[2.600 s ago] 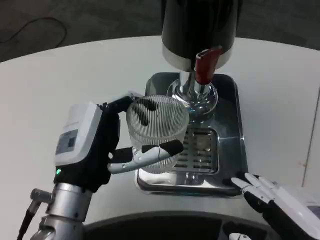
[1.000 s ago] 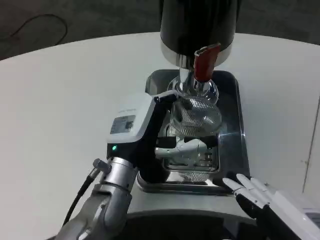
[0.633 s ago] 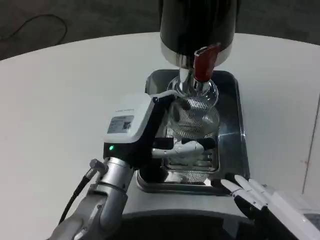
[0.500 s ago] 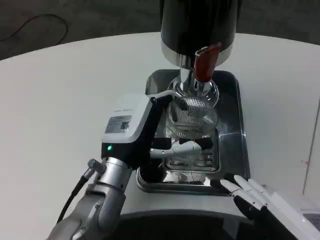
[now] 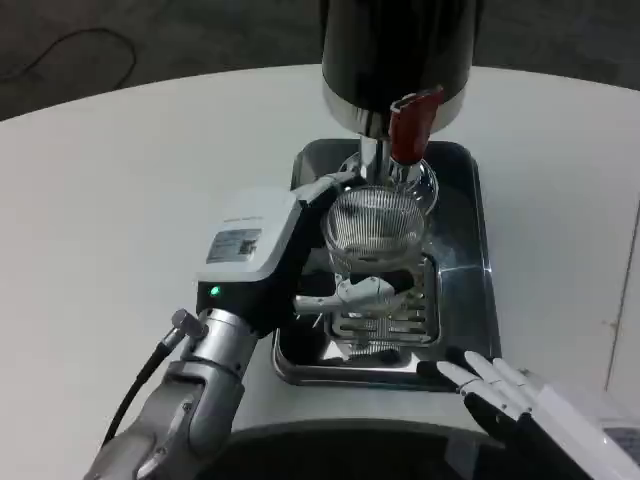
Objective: Grasp the cup under the faucet to collect the drink, then remove the cup.
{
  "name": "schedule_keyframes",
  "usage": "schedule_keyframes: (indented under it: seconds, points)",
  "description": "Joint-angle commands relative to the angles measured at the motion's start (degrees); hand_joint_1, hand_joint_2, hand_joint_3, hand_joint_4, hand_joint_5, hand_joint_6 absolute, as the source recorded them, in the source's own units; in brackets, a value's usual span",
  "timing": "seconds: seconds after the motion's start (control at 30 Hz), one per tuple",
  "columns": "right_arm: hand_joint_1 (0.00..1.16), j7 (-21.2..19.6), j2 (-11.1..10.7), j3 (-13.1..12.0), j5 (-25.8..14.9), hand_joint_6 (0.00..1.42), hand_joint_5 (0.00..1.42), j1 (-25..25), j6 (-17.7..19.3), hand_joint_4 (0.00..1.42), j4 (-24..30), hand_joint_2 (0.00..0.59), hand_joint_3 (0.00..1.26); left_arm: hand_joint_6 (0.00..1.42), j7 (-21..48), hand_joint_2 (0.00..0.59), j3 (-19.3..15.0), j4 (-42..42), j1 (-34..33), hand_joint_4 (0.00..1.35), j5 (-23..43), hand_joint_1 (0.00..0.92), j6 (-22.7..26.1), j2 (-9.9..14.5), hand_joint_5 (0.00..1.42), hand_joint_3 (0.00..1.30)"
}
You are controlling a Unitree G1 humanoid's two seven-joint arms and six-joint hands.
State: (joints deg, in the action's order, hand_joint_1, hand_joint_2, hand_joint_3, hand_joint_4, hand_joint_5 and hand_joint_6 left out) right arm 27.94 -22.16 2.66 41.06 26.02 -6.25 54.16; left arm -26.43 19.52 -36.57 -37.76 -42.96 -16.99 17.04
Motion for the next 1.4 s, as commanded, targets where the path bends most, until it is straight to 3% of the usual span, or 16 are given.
schedule_keyframes:
  seconds: [0.03,0.2,0.5,0.83,1.0,1.2,1.4]
  points:
    - [0.15,0.43,-0.18,-0.3,-0.42,0.0,0.0,0.95,0.69,0.0,0.58,0.422,0.11,0.81,2.6,0.083,0.7,0.87,0.68,0.25,0.6,0.219,0.77,0.03,0.56,0.1]
    - [0.16,0.39,-0.19,-0.27,-0.43,0.0,0.0,1.67,0.95,0.0,0.82,0.417,0.12,0.72,3.93,0.09,0.5,2.45,1.09,0.18,1.08,0.218,0.26,0.02,0.5,0.04]
    - [0.17,0.25,-0.02,-0.13,-0.22,0.0,0.0,2.53,1.28,0.0,1.42,0.421,0.13,0.76,1.39,0.086,-1.22,7.31,4.29,0.17,1.39,0.169,-1.39,0.89,0.54,0.07]
    - [0.17,0.05,0.44,0.83,0.51,0.0,0.0,3.31,1.71,0.0,1.85,0.418,0.14,0.8,-0.13,0.087,-5.44,16.64,10.06,0.22,3.18,0.111,-3.19,3.33,0.58,0.14]
    - [0.17,0.06,0.71,0.79,0.72,0.0,0.0,3.3,1.6,0.0,2.02,0.417,0.14,0.78,0.23,0.09,-9.61,24.95,14.14,0.25,6.39,0.062,-3.77,3.1,0.56,0.2]
    - [0.18,-0.11,1.31,0.72,1.21,0.0,0.0,3.33,1.48,0.0,2.13,0.417,0.15,0.72,3.28,0.106,-13.29,34.19,16.67,0.4,12.1,0.003,-6.34,2.75,0.57,0.35]
    - [0.18,0.1,1.97,0.77,1.78,0.0,0.0,2.35,1.09,0.0,1.91,0.417,0.15,0.75,13.25,0.11,-15.25,39.96,15.26,0.48,21.39,0.0,-7.66,3.78,0.64,0.42]
